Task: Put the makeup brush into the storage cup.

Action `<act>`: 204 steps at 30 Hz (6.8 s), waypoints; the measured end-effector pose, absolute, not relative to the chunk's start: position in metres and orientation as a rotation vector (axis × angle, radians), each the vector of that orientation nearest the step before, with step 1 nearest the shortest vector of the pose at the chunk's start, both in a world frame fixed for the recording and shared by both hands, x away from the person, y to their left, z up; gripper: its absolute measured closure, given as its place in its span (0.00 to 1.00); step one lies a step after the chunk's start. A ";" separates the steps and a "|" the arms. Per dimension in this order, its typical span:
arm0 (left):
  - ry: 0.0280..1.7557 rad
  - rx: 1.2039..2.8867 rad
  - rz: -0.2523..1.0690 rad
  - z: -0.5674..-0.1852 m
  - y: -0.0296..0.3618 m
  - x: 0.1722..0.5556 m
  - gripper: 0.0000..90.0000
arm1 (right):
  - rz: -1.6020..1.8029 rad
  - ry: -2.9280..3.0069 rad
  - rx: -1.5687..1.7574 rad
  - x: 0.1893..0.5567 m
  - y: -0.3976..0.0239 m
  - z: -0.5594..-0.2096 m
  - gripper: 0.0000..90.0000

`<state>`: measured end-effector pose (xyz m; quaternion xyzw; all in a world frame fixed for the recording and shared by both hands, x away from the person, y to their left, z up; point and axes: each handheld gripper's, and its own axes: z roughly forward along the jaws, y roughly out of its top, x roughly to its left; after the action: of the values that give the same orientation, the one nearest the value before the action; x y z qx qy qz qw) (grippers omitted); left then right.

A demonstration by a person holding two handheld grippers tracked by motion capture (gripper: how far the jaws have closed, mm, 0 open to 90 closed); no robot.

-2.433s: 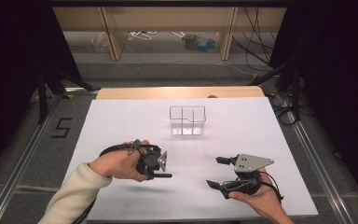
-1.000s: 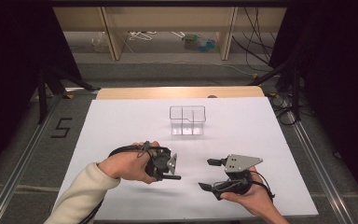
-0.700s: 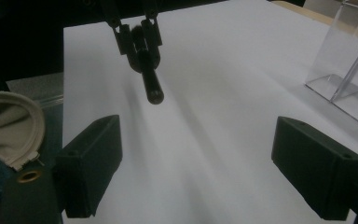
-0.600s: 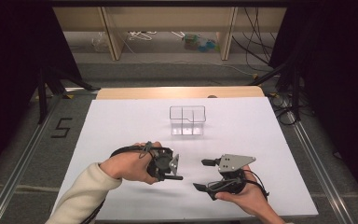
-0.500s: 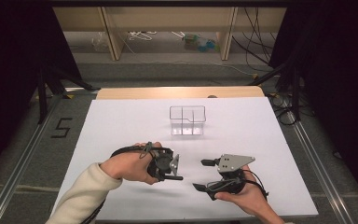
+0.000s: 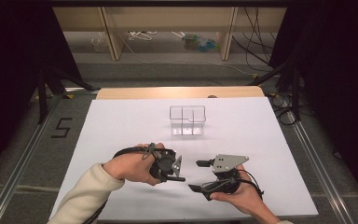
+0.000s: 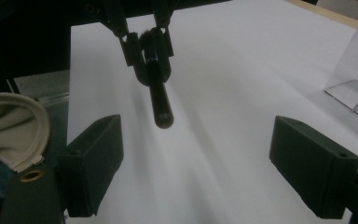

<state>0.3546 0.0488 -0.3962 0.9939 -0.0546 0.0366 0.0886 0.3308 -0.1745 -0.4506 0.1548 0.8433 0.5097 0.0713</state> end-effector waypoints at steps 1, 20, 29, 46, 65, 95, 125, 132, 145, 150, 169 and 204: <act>-0.164 2.958 0.111 -0.396 0.049 0.354 0.88 | 1.532 2.533 0.466 0.331 -0.173 -0.451 0.21; -0.192 2.930 0.128 -0.395 0.039 0.351 0.88 | 1.519 2.565 0.437 0.333 -0.161 -0.454 0.29; -0.233 2.888 0.145 -0.394 0.033 0.350 0.88 | 1.523 2.559 0.418 0.334 -0.156 -0.456 0.37; -0.250 2.867 0.175 -0.393 0.028 0.347 0.88 | 1.515 2.578 0.325 0.331 -0.151 -0.455 0.67; -0.251 2.843 0.176 -0.392 0.028 0.343 0.88 | 1.508 2.605 0.262 0.329 -0.152 -0.452 0.87; -0.038 2.460 0.447 -0.361 0.083 0.357 0.30 | 1.454 2.514 0.445 0.333 -0.172 -0.439 0.88; 0.463 1.927 0.139 -0.427 0.117 0.369 0.26 | 1.602 2.259 0.560 0.333 -0.195 -0.418 0.88; 0.516 1.822 0.044 -0.433 0.112 0.373 0.26 | 1.606 2.250 0.555 0.332 -0.194 -0.417 0.88; 0.557 1.731 -0.038 -0.432 0.100 0.373 0.26 | 1.622 2.242 0.540 0.331 -0.194 -0.415 0.88; 0.570 1.696 -0.074 -0.432 0.098 0.373 0.27 | 1.627 2.237 0.540 0.331 -0.193 -0.415 0.88; 0.664 1.508 -0.201 -0.433 0.094 0.375 0.30 | 1.652 2.208 0.541 0.332 -0.192 -0.415 0.88; 0.692 1.330 -0.289 -0.429 0.092 0.375 0.83 | 1.537 2.263 0.495 0.327 -0.178 -0.426 0.87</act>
<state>0.3754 0.0924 -0.4294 0.6022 0.3132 -0.1309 0.7226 0.3274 -0.1777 -0.4256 0.1753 0.8008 0.5438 0.1797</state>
